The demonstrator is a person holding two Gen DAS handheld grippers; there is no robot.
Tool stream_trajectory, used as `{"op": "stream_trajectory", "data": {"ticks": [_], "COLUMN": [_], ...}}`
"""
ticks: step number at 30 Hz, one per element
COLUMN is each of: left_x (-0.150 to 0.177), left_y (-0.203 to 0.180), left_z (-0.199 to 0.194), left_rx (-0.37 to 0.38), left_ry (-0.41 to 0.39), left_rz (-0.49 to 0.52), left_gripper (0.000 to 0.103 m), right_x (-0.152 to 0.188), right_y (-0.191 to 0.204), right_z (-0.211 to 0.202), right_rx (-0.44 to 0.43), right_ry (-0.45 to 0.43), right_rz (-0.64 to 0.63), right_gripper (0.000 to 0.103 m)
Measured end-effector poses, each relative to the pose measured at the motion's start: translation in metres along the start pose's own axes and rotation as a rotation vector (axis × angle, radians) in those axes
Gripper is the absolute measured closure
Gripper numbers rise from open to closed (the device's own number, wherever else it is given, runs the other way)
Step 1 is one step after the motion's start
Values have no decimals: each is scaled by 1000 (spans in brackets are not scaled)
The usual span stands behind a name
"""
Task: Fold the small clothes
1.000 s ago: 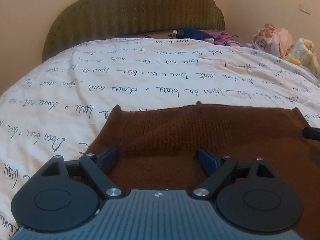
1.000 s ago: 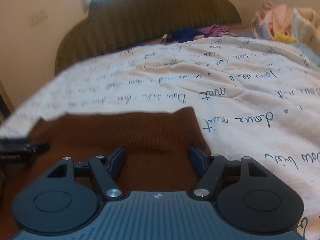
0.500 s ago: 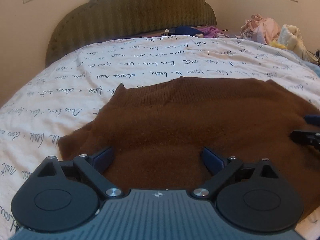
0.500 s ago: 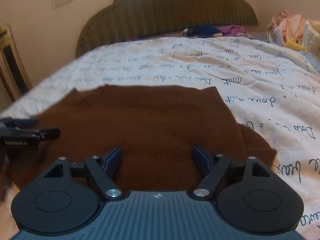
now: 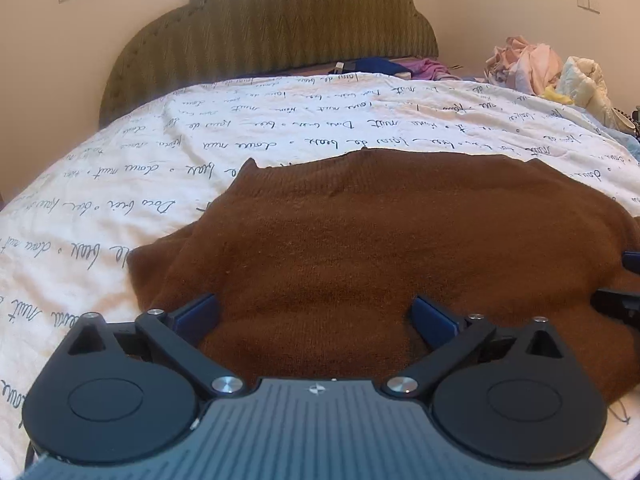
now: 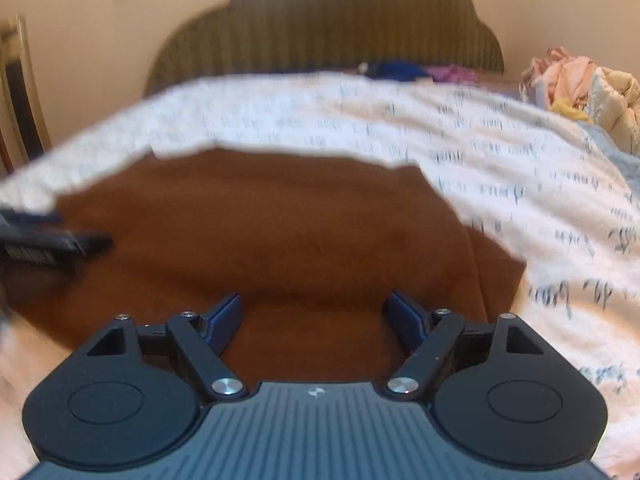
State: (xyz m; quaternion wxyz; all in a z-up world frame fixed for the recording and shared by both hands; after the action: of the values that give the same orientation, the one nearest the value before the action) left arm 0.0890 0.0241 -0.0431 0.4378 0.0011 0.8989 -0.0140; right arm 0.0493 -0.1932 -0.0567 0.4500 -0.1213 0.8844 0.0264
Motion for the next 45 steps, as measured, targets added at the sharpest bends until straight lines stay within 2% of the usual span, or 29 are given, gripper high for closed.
{"op": "stream_trajectory", "data": {"ticks": [2,6,10,13,15,16,17,19,21,23,25,27,29,30,31,32,33,35,36,40,42,44,45], "left_x": [-1,-3,-4,-3,-2,-2,-3,-3,-6,-6,1,10,18,25,30,32,29,24,22,22,28,32,30], "left_y": [0,1,2,1,1,1,1,5,18,34,42,39,33,34,36,40,47,53,54,53,50,49,49], "left_z": [0,1,1,1,1,1,1,-9,-32,-55,-66,-67,-61,-51,-42,-37,-39,-45,-49,-56,-46,-39,-40], "left_rx": [-2,2,0,-3,-2,-2,0,-3,-13,25,66,80,63,26,9,28,41,33,31,61,28,18,14], "left_ry": [1,-1,-5,-6,-6,-6,-6,-25,-71,-87,-61,-26,-13,15,46,70,71,68,62,50,77,71,81], "left_rz": [-3,-2,-2,-2,-2,-1,1,-3,-32,-105,-160,-154,-105,-84,-88,-121,-159,-164,-166,-179,-153,-143,-143], "left_gripper": [0,0,0,0,0,0,0,2,3,3,3,4,4,3,0,0,2,10,11,10,7,1,2], "right_x": [0,0,-8,-17,-13,-6,0,2,-3,-7,-8,-6,0,7,11,11,10,6,4,-1,4,18,19], "right_y": [-5,1,1,14,19,16,12,3,0,2,6,10,12,11,11,12,12,10,8,13,15,12,11], "right_z": [-2,-2,-12,-25,-16,-7,-1,-2,-12,-30,-47,-49,-38,-27,-20,-19,-18,-23,-27,-48,-42,-30,-30], "right_rx": [-28,-8,-6,-44,-16,2,-11,-56,-35,-40,-74,-90,-89,-79,-79,-83,-87,-94,-91,-83,-80,-90,-103], "right_ry": [-20,-10,7,-28,11,48,37,6,36,19,-15,-14,21,61,66,39,48,68,71,21,45,95,54], "right_rz": [37,-6,33,26,-21,-33,-26,27,39,46,40,34,32,32,29,15,13,23,37,4,-22,-11,-21], "right_gripper": [20,19,19,18,19,15,12,12,12,11,11,11,11,11,7,6,6,6,6,6,6,6,5]}}
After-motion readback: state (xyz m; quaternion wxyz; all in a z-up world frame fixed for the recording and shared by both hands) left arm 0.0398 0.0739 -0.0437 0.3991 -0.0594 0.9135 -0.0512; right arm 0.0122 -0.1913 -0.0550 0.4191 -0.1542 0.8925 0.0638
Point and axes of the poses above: each gripper's, at about its wrist camera, not at the fingertips, and z roughly the way its jaws point, y to its left, x to its underside, the point moved 8 cm from there along z, roughly the way its jaws point, and after that the axes turned 9 degrees about -z, right-handed, at the moved point
